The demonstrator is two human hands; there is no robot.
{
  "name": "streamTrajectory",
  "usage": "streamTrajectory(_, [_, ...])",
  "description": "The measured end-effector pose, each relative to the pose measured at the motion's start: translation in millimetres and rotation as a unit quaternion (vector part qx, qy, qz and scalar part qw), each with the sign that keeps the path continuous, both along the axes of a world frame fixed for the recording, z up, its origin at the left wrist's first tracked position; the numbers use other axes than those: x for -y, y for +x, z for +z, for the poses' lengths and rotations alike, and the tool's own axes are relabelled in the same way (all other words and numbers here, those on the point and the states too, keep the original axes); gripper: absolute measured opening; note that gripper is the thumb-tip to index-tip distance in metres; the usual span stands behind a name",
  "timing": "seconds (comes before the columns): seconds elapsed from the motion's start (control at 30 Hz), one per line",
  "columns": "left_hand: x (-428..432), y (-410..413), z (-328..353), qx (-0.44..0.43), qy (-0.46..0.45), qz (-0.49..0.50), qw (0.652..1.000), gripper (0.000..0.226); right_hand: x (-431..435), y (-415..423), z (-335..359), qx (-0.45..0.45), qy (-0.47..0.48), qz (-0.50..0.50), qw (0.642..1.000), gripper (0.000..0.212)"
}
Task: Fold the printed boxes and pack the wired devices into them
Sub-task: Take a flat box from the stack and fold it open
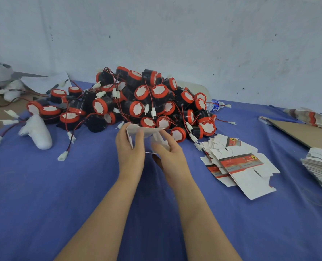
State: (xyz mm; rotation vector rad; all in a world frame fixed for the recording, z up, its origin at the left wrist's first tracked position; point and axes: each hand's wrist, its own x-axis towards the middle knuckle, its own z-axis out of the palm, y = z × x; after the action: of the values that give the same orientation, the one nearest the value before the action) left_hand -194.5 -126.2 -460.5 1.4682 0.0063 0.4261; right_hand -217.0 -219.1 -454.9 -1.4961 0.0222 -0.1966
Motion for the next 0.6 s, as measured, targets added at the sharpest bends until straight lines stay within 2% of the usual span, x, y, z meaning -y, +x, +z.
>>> streamTrajectory(0.13, [-3.3,1.1,-1.8,-0.025,-0.04,-0.017,0.999,0.029,-0.7,0.7,3.2,-0.014,0.059,-0.02,0.998,0.04])
streamTrajectory(0.27, [2.3,-5.4,1.6,-0.014,-0.031,-0.042,0.999,0.049,0.0,2.9,8.1,-0.068,0.145,-0.058,0.985,0.015])
streamTrajectory(0.3, [3.5,-7.4,2.0,-0.003,-0.024,-0.047,0.999,0.048,1.3,4.1,9.5,-0.09,0.177,-0.066,0.978,0.018])
streamTrajectory(0.4, [5.6,-11.2,2.6,0.02,0.011,-0.051,0.998,0.019,6.6,5.8,9.0,-0.102,0.25,-0.071,0.96,0.05])
streamTrajectory(0.47, [6.6,-13.8,4.5,0.033,0.04,-0.045,0.998,0.022,8.7,5.4,8.0,-0.109,0.274,-0.065,0.953,0.065])
streamTrajectory(0.5, [6.4,-14.5,5.2,0.034,0.047,-0.041,0.997,0.022,8.8,6.3,7.7,-0.117,0.266,-0.063,0.955,0.062])
streamTrajectory(0.6, [4.8,-12.4,5.9,0.026,0.037,-0.03,0.999,0.017,5.5,6.7,11.0,-0.152,0.201,-0.073,0.965,0.018])
